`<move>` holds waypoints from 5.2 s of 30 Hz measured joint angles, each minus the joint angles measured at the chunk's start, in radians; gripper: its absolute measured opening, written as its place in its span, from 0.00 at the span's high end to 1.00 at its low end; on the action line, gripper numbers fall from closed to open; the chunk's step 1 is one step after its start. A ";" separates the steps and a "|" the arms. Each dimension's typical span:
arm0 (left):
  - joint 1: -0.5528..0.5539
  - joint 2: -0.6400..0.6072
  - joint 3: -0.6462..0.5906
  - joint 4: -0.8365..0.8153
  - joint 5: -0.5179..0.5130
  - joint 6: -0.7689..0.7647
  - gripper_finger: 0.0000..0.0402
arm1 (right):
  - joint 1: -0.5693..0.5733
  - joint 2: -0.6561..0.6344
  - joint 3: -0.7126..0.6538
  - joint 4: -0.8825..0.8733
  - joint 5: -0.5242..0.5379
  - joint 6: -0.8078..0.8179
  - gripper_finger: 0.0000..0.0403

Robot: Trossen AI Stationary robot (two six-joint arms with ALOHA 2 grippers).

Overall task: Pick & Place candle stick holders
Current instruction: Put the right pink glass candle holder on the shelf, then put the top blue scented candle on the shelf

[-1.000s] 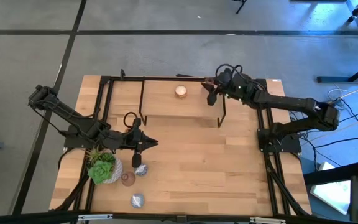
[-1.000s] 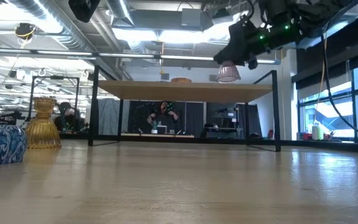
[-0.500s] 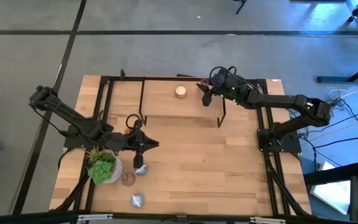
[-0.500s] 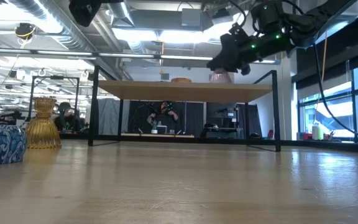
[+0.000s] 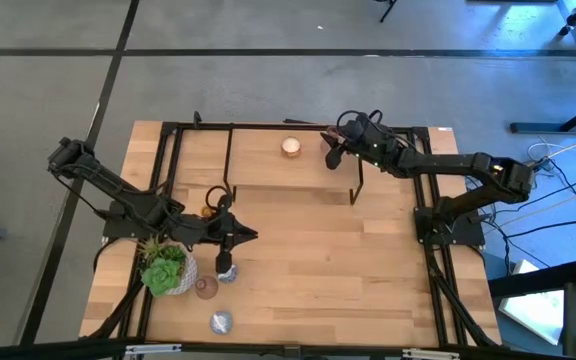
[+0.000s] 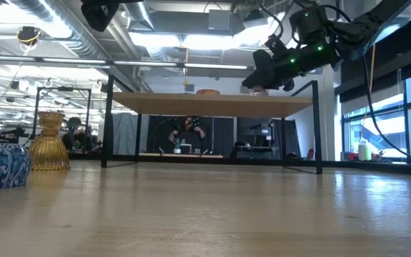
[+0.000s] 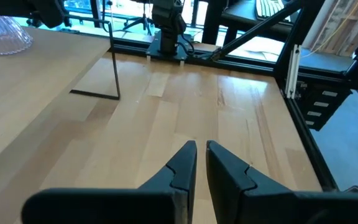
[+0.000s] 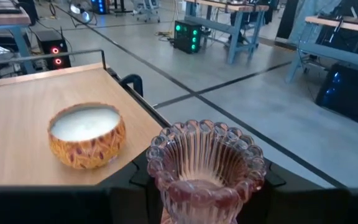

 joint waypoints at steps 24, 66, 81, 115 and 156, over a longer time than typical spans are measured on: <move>0.000 0.000 0.000 0.000 0.000 0.008 0.92 | 0.000 0.000 -0.003 0.016 -0.017 0.026 0.48; 0.000 0.000 0.000 -0.001 0.000 0.009 0.92 | 0.148 0.000 -0.003 -0.027 0.180 0.035 0.28; 0.000 -0.001 0.000 -0.001 0.000 0.009 0.92 | 0.148 -0.002 -0.003 -0.028 0.287 -0.008 0.28; 0.000 -0.001 0.000 -0.001 0.000 0.009 0.92 | 0.209 -0.003 -0.003 -0.058 0.464 -0.028 0.28; 0.000 -0.001 0.000 -0.001 0.000 0.009 0.92 | 0.357 -0.003 -0.003 -0.117 0.691 -0.019 0.28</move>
